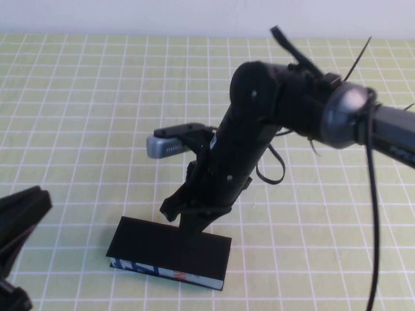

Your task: Return glasses to glasses case

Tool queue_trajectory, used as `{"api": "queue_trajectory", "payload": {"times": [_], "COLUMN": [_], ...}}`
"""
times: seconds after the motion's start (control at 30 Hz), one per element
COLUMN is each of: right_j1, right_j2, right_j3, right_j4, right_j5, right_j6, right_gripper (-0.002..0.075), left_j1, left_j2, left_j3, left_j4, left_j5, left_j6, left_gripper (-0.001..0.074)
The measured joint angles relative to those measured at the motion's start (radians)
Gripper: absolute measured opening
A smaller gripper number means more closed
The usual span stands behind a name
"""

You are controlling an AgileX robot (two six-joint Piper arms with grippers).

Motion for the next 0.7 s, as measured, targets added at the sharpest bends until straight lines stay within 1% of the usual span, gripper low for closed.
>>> {"api": "queue_trajectory", "payload": {"times": [0.17, 0.27, 0.43, 0.53, 0.7], "right_j1": [0.004, 0.006, 0.006, 0.006, 0.006], "right_j2": [-0.193, -0.337, -0.606, -0.753, -0.983], "right_j3": [0.071, 0.173, 0.38, 0.495, 0.675], "right_j4": [-0.024, -0.035, -0.05, -0.053, -0.078], "right_j5": [0.0, -0.035, -0.154, -0.197, -0.267], "right_j6": [0.0, 0.022, 0.072, 0.095, 0.118], "right_gripper": [-0.0011, -0.0011, -0.0011, -0.0011, -0.0011], "left_j1": [0.0, 0.0, 0.0, 0.0, 0.0], "left_j2": [-0.185, -0.281, -0.414, -0.459, -0.467], "left_j3": [0.037, 0.093, 0.193, 0.258, 0.373], "left_j4": [0.059, 0.075, 0.104, 0.111, 0.111], "left_j5": [-0.106, -0.154, -0.22, -0.261, -0.282], "left_j6": [0.001, 0.001, 0.002, 0.003, 0.003], "left_gripper": [-0.0004, -0.0004, -0.0004, -0.0004, -0.0004]}}
